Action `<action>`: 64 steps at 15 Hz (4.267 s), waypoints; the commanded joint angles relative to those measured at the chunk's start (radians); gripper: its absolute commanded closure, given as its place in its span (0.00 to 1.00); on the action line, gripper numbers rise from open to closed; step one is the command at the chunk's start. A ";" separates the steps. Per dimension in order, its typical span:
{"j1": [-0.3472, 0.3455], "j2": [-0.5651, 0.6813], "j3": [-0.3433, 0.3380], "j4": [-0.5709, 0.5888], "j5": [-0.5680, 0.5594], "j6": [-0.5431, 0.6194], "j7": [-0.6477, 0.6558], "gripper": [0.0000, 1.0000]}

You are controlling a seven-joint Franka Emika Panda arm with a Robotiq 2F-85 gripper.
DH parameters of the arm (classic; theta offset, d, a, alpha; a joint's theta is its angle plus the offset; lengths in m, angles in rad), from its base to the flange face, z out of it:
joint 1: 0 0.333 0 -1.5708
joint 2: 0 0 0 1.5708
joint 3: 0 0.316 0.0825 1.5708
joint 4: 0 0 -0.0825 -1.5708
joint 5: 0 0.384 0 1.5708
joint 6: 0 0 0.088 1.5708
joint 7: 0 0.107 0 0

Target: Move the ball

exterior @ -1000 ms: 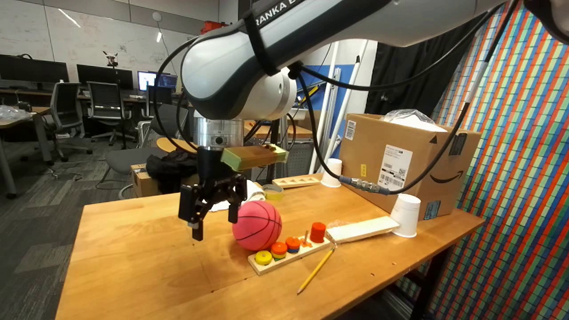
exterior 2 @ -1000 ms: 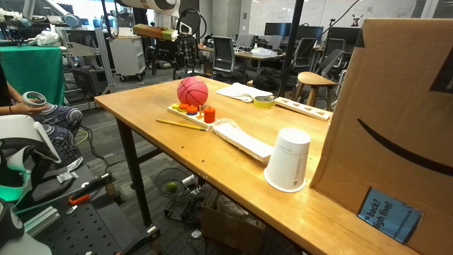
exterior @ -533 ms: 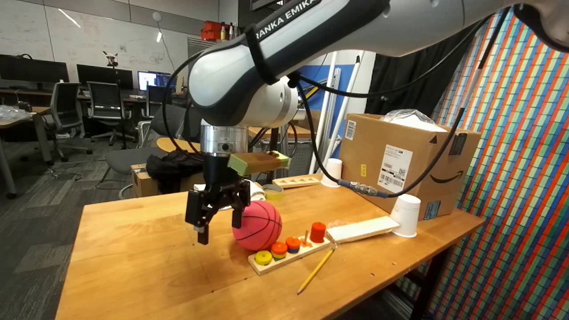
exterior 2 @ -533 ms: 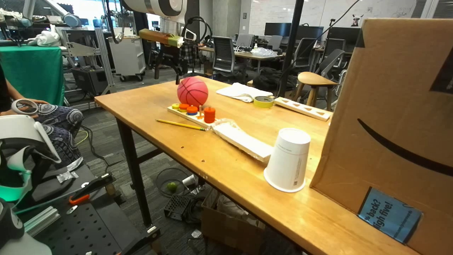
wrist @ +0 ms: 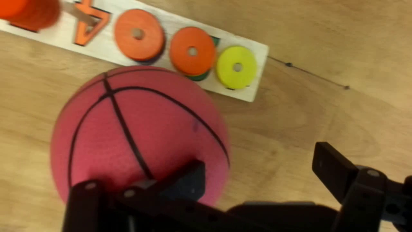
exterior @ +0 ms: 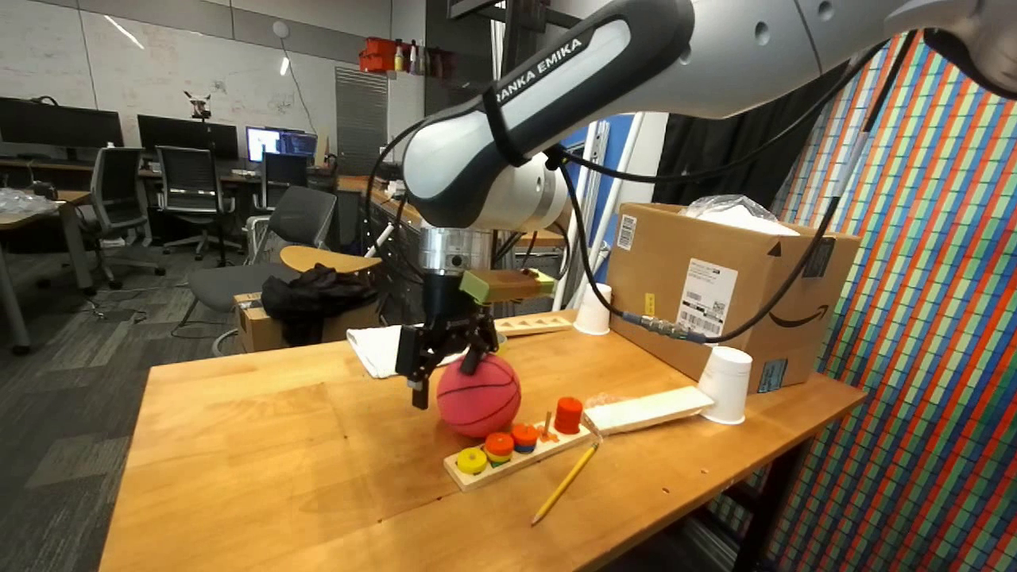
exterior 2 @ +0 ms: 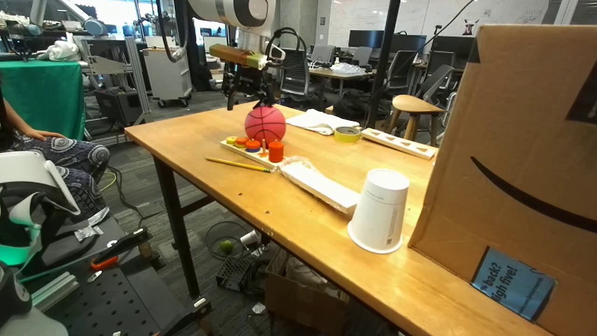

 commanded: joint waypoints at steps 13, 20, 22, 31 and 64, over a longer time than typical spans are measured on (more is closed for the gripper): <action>-0.122 -0.480 -0.160 -0.420 -0.464 0.332 0.185 0.00; -0.054 -0.493 -0.054 -0.480 -0.370 0.301 0.124 0.00; -0.036 -0.471 -0.036 -0.483 -0.338 0.283 0.099 0.00; -0.022 -0.321 -0.037 -0.434 -0.165 0.230 -0.060 0.00; -0.168 -0.163 -0.175 -0.288 -0.082 0.254 -0.165 0.00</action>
